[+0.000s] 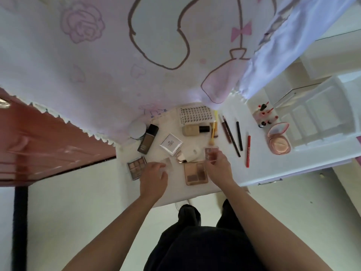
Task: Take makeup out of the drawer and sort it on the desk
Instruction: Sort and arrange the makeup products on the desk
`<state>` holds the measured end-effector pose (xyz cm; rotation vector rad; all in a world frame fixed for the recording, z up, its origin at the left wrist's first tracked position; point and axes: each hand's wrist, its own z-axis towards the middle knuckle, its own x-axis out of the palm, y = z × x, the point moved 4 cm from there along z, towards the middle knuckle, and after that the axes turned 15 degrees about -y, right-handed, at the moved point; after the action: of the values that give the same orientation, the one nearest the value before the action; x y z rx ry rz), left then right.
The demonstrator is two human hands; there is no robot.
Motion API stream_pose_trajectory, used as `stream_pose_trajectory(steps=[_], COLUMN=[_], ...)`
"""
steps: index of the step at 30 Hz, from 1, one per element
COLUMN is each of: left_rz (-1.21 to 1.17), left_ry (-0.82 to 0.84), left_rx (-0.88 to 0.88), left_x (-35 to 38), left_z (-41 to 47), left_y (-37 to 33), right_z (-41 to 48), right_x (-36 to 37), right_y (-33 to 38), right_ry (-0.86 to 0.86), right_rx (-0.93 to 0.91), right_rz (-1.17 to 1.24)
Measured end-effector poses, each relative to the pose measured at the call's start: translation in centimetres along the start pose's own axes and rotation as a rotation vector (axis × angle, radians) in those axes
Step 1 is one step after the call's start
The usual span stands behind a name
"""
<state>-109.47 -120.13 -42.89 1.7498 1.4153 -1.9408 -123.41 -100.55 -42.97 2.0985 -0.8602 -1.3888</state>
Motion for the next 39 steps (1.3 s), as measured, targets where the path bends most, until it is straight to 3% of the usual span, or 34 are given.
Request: stream_pose_trajectory(steps=[4, 7, 10, 18, 26, 30, 35, 39], left_rz=[0.174, 0.178, 0.158, 0.221, 0.114, 0.246, 0.566, 0.641], left_ry=[-0.084, -0.09, -0.03, 0.093, -0.18, -0.1, 0.205, 0.177], left_rx=[-0.062, -0.136, -0.206, -0.152, -0.16, 0.048, 0.173, 0.198], left_x=[-0.9, -1.2, -0.9, 0.0, -3.3, -3.7, -2.1, -1.9], left_z=[-2.2, -2.7, -2.3, -0.6, 5.8, 11.4, 16.6, 17.9], left_y=[3.3, 4.9, 6.4, 6.0, 4.4, 2.7, 1.9, 1.2], right_z=[-2.4, -3.6, -4.1, -3.5, -0.4, 1.0, 2.5, 3.2], right_x=[2.9, 4.1, 4.7, 4.0, 4.7, 5.4, 5.2, 4.6], right_y=[0.3, 0.6, 0.7, 0.7, 3.5, 4.7, 4.9, 4.5], right_ry=[0.147, 0.214, 0.218, 0.211, 0.255, 0.299, 0.339, 0.341], right_rx=[-0.1, -0.152, -0.18, -0.221, -0.365, -0.42, -0.429, -0.409], right_rz=[-0.167, -0.247, -0.261, -0.29, -0.282, -0.323, -0.32, -0.289])
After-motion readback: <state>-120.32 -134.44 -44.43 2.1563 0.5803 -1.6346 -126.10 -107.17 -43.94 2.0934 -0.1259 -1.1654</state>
